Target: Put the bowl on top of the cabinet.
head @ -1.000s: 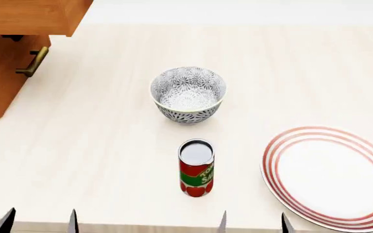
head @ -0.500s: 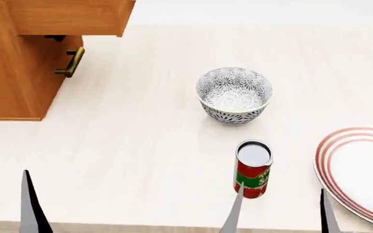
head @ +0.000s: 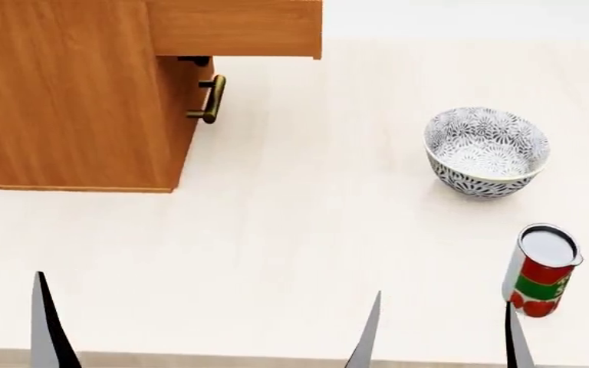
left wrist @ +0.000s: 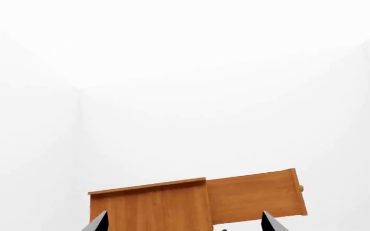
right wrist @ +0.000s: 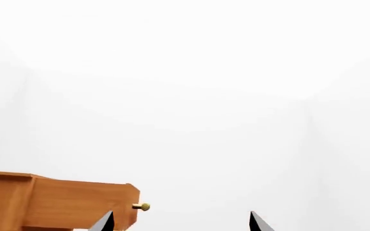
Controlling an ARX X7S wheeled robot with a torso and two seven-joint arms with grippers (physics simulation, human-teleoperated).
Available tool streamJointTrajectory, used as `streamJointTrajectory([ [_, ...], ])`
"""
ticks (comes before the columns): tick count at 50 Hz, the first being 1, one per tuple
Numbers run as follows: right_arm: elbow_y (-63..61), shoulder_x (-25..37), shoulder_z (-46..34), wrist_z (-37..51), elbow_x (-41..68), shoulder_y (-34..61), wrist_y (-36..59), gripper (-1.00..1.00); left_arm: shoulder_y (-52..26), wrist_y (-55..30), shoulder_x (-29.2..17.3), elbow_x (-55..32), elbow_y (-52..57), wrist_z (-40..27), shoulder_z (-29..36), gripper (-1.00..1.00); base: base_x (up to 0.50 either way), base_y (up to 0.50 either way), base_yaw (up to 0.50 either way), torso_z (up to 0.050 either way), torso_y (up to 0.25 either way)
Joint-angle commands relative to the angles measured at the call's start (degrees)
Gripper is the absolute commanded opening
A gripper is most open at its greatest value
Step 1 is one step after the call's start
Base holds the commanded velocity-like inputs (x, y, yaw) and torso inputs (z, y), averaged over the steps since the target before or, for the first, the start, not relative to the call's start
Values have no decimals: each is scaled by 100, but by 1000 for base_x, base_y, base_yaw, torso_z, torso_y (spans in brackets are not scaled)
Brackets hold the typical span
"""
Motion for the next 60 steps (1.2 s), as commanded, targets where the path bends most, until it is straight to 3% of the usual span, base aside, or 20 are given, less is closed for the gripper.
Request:
streamJointTrajectory([
  [1,-14,83,-84,104,6,-4,23,100,-8,36,-67,-13,-38,-92,61,100,0,500,0,0,0],
  [17,55,181,-211,198,-44,18,31,100,-38,-55,-112,-33,-54,-239,84,100,0,500,0,0,0],
  [30,36,228,-292,243,56,24,205,100,-90,-429,-113,-107,-1,-297,125,100,0,11,0,0,0],
  [31,103,-113,48,-219,30,-24,93,100,-18,-275,266,40,-21,164,-196,100,0,0,0,0,0],
  [32,48,-509,462,-752,-22,-21,2845,100,-48,-1460,677,75,-975,646,-574,100,0,0,0,0,0],
  [33,43,-509,461,-753,-23,-22,1985,100,-27,-601,643,129,-115,590,-536,100,0,0,0,0,0],
  [34,114,-470,417,-680,-30,-26,1126,100,-31,-214,613,112,-66,553,-513,100,0,0,0,0,0],
  [35,117,-439,385,-639,-28,-25,267,100,-33,-223,586,104,-67,521,-491,100,0,0,0,0,0],
  [36,116,-414,359,-605,-24,-24,41,100,-35,-227,563,100,-65,493,-470,100,0,0,0,0,0],
  [52,109,-185,129,-309,-6,-19,78,100,-41,-284,350,57,-52,232,-283,100,2,0,0,0,0],
  [60,97,-98,48,-217,-46,-24,14,100,-37,-314,271,39,-27,147,-214,100,416,0,0,0,0],
])
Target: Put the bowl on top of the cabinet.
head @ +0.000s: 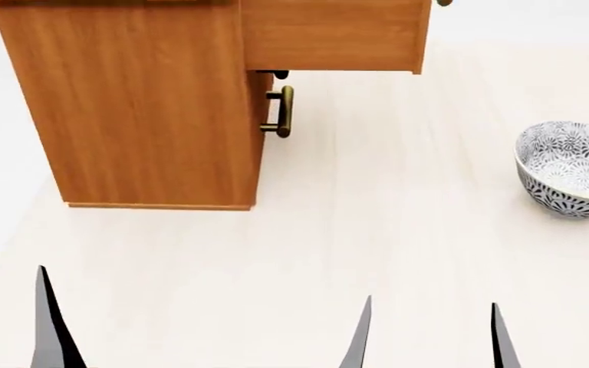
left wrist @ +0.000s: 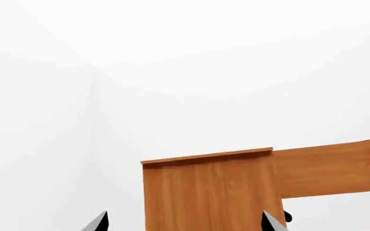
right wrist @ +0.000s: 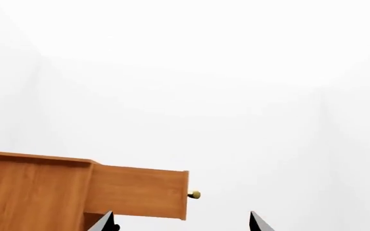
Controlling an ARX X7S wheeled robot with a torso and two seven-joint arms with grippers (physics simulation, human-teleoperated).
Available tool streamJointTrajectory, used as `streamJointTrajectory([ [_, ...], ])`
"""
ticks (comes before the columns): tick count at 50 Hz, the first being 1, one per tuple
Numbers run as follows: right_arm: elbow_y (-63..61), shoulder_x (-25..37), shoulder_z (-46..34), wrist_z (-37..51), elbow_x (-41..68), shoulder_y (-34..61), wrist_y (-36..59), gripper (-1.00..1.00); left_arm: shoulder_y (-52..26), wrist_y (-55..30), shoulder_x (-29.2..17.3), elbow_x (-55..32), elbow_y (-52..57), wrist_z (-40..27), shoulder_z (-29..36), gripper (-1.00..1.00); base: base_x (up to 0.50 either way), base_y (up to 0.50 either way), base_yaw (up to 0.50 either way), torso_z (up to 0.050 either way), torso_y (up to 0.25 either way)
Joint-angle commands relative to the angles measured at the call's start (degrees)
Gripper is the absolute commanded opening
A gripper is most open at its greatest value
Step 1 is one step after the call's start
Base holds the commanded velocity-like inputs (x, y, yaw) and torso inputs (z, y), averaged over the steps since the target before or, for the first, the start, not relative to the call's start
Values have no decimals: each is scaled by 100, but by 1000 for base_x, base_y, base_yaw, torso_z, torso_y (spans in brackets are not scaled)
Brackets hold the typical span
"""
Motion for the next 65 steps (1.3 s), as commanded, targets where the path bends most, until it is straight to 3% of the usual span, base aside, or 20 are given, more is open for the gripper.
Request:
streamJointTrajectory([
  [1,-11,40,-26,54,-66,-1,-144,100,31,211,-73,29,-7,-48,33,100,500,0,0,0,0],
  [28,2,223,-209,308,-37,23,-60,100,21,143,-276,-26,10,-294,211,100,488,0,0,0,0],
  [45,-12,304,-297,425,-44,60,111,100,10,85,-374,-52,19,-417,298,100,7,0,0,0,0],
  [48,-118,326,-275,381,-52,107,486,100,1,76,-390,-54,13,-439,310,100,0,0,0,0,0],
  [53,-572,579,-69,84,96,434,1913,100,-14,48,-416,-71,11,-467,326,100,0,0,0,0,0],
  [60,-995,1126,-131,-1036,-572,679,4951,100,-15,34,-453,-68,18,-517,348,100,0,0,0,0,0],
  [65,-823,1677,-85,-1241,-954,763,5363,100,-32,-5,-475,-68,25,-550,358,100,0,0,0,0,0],
])
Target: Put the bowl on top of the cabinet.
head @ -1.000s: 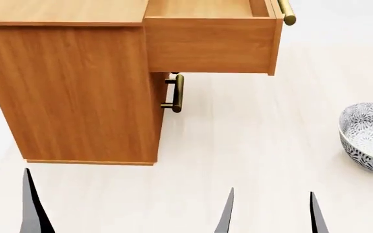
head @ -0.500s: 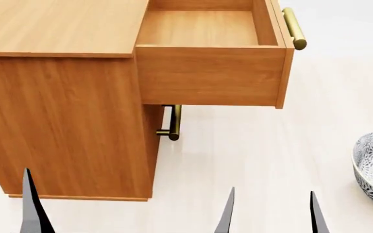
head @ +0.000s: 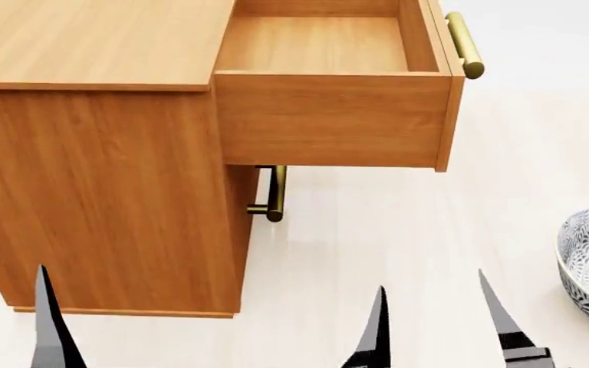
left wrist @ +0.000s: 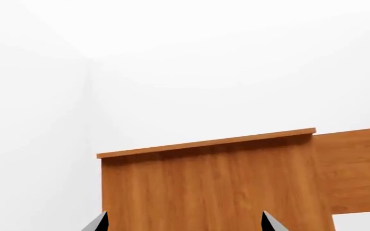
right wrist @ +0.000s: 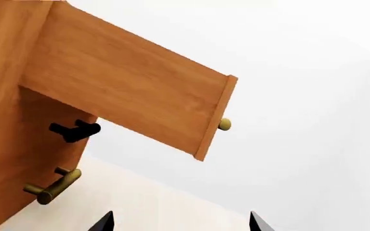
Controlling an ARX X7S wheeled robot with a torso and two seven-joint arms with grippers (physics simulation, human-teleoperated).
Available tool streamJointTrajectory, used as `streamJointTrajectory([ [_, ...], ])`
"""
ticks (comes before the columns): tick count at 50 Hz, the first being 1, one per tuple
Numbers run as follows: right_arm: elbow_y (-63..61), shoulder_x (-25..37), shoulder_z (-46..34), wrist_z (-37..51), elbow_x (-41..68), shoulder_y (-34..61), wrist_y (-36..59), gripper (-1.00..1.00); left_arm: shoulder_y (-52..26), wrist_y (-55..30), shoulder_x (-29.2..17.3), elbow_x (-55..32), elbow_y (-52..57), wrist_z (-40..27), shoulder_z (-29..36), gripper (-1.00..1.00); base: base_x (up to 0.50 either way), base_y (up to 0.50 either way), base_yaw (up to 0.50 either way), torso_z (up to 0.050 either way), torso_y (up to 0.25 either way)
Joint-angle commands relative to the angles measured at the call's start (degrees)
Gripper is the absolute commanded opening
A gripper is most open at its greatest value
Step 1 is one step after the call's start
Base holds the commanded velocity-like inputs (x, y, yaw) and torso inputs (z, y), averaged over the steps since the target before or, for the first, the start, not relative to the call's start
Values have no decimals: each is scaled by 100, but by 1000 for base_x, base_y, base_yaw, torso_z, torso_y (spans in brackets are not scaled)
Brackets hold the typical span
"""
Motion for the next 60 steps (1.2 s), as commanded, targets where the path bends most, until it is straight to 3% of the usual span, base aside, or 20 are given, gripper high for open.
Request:
streamJointTrajectory([
  [1,-162,776,157,-840,-604,245,2158,100,22,197,-53,46,-15,-38,1,100,0,0,0,0,0],
  [6,186,1062,126,-905,-854,282,2411,100,17,176,-71,51,-21,-69,23,100,0,0,0,0,0],
  [21,1006,1326,273,-805,-976,1616,2555,100,34,120,-127,45,-14,-136,103,100,0,0,0,0,0],
  [30,1789,1295,15,-645,-1095,2220,2280,100,21,111,-156,16,-43,-180,121,100,0,0,0,0,0],
  [39,2837,1325,-723,-911,-1343,2738,1816,100,7,55,-190,1,-6,-217,143,100,0,0,0,0,0],
  [60,5391,1077,-1021,-509,-1180,3566,864,100,-23,46,-265,-47,-67,-311,198,100,0,0,0,0,0],
])
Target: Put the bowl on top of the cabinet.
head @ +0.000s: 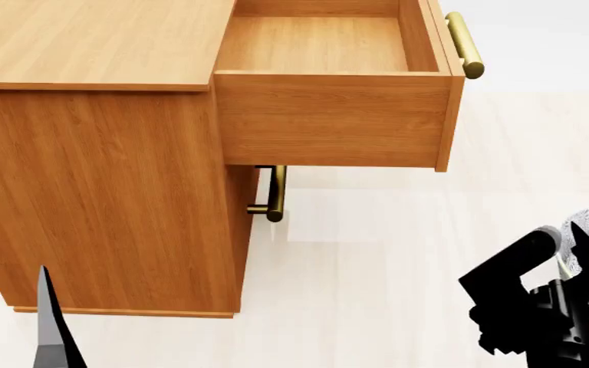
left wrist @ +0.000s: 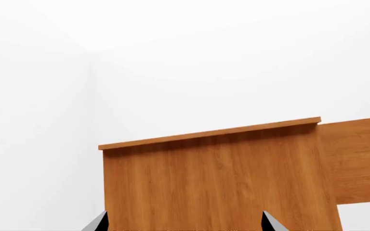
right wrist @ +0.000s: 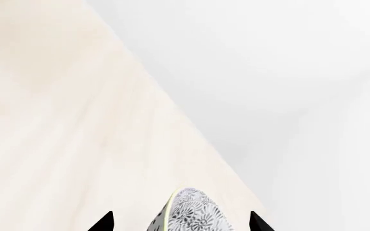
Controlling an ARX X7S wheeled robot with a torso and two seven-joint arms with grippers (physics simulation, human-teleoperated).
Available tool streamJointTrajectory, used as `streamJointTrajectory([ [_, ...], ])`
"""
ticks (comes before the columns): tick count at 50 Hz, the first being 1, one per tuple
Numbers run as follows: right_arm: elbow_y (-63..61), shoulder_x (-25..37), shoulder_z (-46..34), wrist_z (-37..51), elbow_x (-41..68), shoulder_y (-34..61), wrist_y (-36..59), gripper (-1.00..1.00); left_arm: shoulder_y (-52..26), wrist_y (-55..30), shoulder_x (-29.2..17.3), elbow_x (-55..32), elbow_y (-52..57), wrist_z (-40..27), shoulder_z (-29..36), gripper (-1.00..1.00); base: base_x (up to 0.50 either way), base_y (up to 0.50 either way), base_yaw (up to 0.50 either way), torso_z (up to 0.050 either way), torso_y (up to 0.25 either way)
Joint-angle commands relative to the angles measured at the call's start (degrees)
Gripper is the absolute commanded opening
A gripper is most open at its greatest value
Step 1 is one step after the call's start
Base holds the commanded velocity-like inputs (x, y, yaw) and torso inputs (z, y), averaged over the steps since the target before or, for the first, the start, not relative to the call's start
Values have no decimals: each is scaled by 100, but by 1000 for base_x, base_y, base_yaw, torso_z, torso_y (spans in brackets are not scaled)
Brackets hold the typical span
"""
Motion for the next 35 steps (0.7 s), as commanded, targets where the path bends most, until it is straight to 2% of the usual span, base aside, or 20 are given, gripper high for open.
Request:
streamJointTrajectory([
  [1,1201,-63,-75,188,-5,352,-512,100,28,244,-38,33,-42,-9,0,100,0,0,0,0,0],
  [15,1352,164,173,407,138,111,-476,100,40,226,-79,39,-43,-55,70,100,0,0,0,0,0],
  [35,2221,-6,35,628,169,229,-985,100,24,233,-136,25,-79,-136,130,100,0,0,0,0,0],
])
